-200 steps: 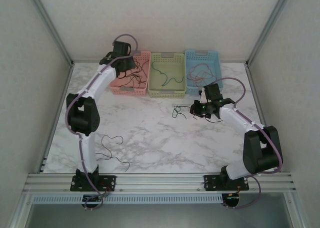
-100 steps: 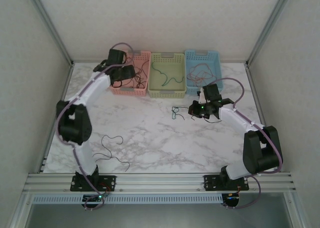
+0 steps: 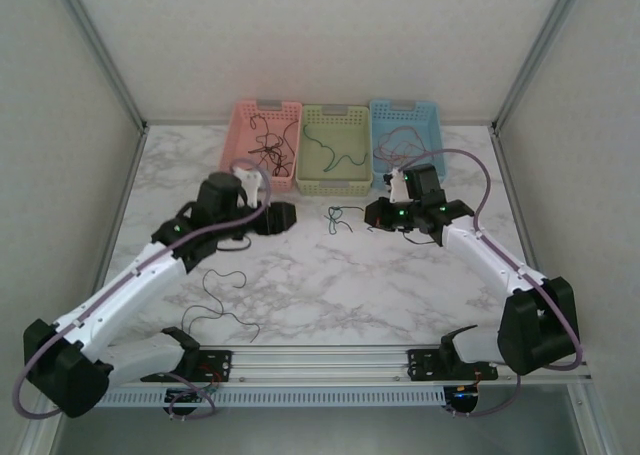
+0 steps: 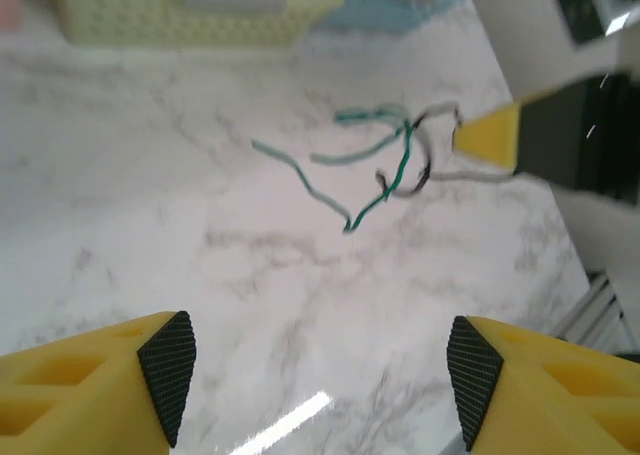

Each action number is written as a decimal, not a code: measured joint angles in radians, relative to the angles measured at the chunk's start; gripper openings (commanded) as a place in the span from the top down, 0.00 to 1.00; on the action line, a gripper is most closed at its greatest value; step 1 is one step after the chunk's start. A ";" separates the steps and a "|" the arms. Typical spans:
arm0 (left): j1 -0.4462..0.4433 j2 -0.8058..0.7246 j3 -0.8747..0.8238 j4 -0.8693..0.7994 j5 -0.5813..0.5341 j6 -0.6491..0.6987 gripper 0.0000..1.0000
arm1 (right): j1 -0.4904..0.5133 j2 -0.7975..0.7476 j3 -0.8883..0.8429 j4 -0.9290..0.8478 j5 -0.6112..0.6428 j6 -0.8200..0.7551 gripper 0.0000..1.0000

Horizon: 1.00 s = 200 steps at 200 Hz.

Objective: Untangle the cables

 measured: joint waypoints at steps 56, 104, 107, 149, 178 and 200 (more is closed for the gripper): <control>-0.073 -0.056 -0.081 0.087 0.037 0.010 0.38 | 0.048 0.003 0.067 0.020 -0.116 0.119 1.00; -0.098 0.003 -0.044 0.144 0.037 0.069 0.43 | 0.090 0.010 0.104 0.019 -0.146 0.161 1.00; -0.099 0.014 -0.039 0.147 0.036 0.074 0.43 | 0.092 0.010 0.104 0.018 -0.148 0.163 1.00; -0.110 0.103 -0.008 0.160 0.023 0.131 0.51 | 0.100 0.011 0.104 0.014 -0.163 0.179 1.00; -0.110 0.113 -0.007 0.161 0.014 0.154 0.52 | 0.100 0.011 0.104 0.014 -0.175 0.185 1.00; -0.110 0.124 -0.007 0.170 0.014 0.166 0.55 | 0.100 0.011 0.104 0.013 -0.179 0.189 1.00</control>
